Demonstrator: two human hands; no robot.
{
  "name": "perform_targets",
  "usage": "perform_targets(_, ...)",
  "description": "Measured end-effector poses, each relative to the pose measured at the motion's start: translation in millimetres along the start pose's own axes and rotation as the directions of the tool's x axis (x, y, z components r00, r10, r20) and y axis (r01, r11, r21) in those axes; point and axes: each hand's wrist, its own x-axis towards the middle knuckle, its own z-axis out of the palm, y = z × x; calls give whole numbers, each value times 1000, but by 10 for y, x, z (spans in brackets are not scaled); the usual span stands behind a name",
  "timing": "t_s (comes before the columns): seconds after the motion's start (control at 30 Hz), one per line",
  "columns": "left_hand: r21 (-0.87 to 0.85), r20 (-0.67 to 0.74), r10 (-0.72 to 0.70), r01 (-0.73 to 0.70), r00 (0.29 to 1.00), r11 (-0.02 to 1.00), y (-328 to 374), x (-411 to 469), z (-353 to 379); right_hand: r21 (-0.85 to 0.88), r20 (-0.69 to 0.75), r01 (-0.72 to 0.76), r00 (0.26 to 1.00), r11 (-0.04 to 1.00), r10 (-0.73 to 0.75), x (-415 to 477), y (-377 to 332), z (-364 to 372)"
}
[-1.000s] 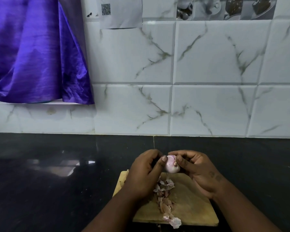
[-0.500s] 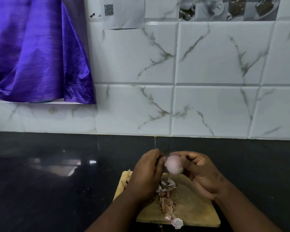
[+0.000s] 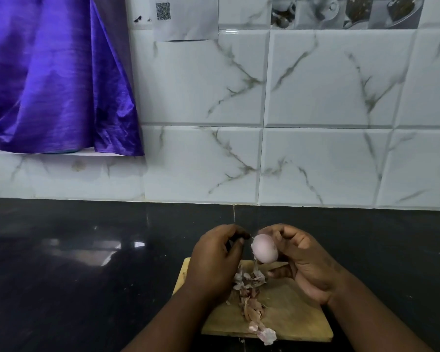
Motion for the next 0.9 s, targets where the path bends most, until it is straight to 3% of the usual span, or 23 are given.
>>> perform_targets(0.2,-248,57,31,-16,998,969,23,-9,25,-52,-58,-29,998,998,26,23,15,5)
perform_targets(0.3,-207,104,52,-29,993,978,2,-4,56,-25,-74,-41,996,999,39,46,39,-24)
perform_targets(0.5,-237,35,-11,19,999,971,-16,2,41,83,-19,-52,998,995,54,78,57,-73)
perform_targets(0.7,-265,56,-41,55,998,963,25,-3,21,-55,-33,-17,999,998,16,71,34,-55)
perform_targets(0.9,-99,31,37,-33,999,995,9,2,-24,-141,-15,-22,1000,990,20,42,-6,-67)
